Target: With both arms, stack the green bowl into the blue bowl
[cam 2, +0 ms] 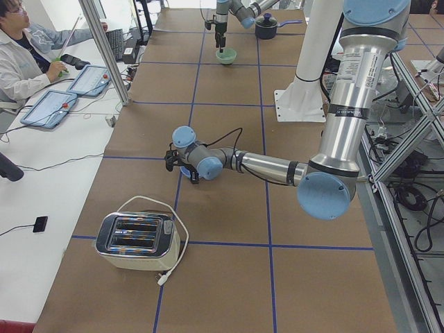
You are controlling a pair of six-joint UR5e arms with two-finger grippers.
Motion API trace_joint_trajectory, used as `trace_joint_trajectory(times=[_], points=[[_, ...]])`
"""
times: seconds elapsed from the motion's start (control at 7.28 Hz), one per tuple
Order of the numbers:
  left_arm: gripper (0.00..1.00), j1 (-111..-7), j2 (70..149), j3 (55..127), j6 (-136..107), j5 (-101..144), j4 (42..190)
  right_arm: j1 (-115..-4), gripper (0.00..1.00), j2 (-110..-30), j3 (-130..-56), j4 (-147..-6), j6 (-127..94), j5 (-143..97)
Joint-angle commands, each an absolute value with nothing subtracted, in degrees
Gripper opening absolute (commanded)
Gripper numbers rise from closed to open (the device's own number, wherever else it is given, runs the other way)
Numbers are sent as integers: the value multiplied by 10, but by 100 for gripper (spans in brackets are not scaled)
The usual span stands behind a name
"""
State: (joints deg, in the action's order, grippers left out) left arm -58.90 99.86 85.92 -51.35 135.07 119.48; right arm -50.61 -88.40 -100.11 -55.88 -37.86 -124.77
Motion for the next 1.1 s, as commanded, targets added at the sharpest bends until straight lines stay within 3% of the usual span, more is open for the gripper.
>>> trace_joint_trajectory(times=[0.0, 0.55, 0.96], points=[[59, -588, 1004, 852, -513, 1351, 1196, -505, 92, -884, -1001, -558, -376, -1246], [54, -586, 1004, 851, -513, 1350, 1196, -485, 92, -892, -1001, -558, -372, -1221], [24, -586, 1006, 846, -513, 1350, 1196, -467, 92, -892, -993, -558, -366, -1203]])
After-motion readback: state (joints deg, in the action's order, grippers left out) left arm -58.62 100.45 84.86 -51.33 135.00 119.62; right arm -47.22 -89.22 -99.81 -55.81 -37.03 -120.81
